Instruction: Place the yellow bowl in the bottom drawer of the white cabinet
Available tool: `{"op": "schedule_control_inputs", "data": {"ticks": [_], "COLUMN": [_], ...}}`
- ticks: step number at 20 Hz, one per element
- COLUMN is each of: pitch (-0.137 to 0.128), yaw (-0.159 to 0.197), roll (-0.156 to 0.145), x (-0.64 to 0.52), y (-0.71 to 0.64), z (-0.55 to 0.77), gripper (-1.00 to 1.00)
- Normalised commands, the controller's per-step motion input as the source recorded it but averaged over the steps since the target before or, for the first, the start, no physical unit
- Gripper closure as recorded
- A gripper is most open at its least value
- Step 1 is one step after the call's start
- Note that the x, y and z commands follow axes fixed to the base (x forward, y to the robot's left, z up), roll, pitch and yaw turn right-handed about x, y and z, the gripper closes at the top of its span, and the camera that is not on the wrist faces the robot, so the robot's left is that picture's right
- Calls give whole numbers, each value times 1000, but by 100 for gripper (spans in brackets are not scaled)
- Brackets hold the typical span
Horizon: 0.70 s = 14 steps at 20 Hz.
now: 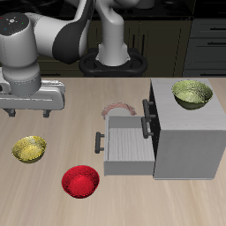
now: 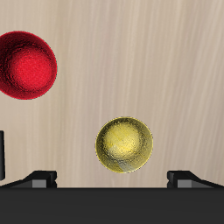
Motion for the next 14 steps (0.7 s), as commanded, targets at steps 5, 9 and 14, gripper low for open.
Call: {"op": "schedule_control_inputs", "data": {"ticks": [5,9,14], "pitch": [36,32,53], "yaw": [-27,-17,-25], "roll": [10,10,2], "x": [-4,0,2], "y": [64,13,53], "z": [-349,-356,-453], "gripper": [-100,-100,-100]}}
